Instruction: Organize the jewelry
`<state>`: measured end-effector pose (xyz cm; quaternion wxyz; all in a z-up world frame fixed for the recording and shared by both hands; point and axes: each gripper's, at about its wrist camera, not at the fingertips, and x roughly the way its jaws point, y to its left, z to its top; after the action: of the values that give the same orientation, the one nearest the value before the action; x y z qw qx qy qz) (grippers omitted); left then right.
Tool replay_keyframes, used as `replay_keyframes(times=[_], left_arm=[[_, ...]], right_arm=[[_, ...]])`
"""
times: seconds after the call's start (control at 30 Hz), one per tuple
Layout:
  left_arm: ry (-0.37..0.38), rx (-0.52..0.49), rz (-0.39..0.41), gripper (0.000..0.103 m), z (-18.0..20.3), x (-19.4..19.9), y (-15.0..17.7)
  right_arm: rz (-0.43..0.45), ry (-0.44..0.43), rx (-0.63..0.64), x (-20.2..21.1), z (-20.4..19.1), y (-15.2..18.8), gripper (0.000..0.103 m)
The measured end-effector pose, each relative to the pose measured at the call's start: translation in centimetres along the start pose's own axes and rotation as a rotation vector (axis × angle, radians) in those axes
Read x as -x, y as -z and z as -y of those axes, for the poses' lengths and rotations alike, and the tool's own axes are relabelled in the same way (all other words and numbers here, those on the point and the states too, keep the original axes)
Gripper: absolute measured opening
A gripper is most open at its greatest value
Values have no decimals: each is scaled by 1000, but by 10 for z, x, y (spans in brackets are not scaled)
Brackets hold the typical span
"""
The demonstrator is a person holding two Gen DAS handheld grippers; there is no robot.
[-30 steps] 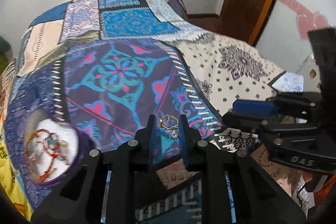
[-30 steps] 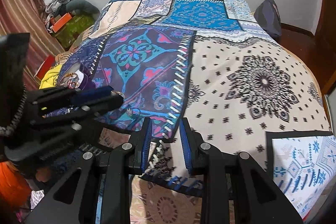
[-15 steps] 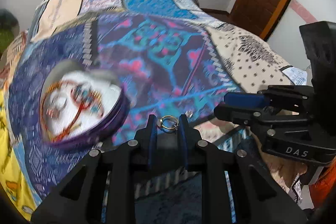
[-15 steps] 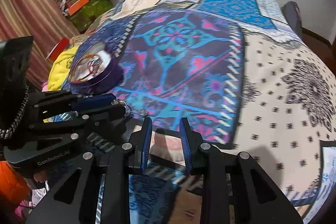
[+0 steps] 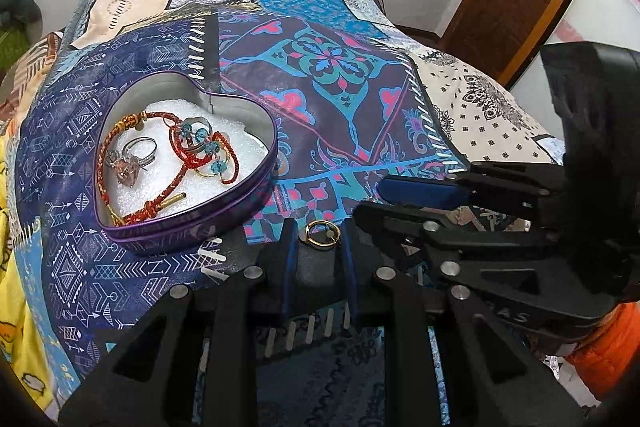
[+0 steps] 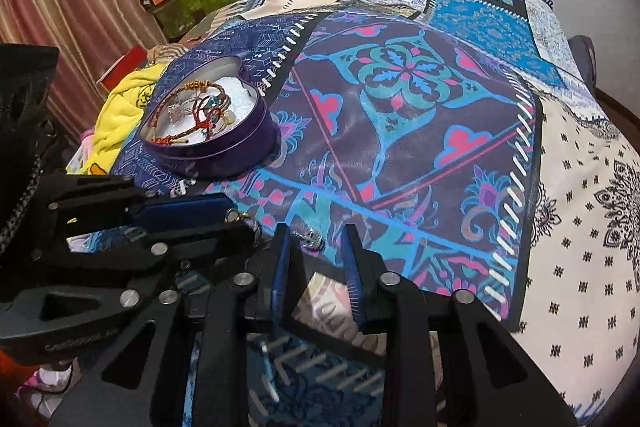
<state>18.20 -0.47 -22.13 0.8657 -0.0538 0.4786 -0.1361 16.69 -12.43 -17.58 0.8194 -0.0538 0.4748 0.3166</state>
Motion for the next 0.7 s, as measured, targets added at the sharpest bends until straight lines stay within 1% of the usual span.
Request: replay_keyframes(times=[0.03,0.13,0.3,0.47,0.53,0.7], left_arm=[[2,1,1,20,0,0,0],[10,15,8,20,-2,2,-2],[49,39,45,20,-2,11,-11],[79,59,85,20,2,20,-23],[75,58,96,20,3,22,-26],[8,28,114,20,6,28,-28]], right_arm=[[0,0,-3,-1,0,-1,9],[8,-11,-5,-2,0,-1,9],[14,-18,12,-1,-4,2,9],[16,-28,1,0,-3,4,9],[16,-28,-1,2,-5,6,9],[20,-18,-2,7,-4,9,9]])
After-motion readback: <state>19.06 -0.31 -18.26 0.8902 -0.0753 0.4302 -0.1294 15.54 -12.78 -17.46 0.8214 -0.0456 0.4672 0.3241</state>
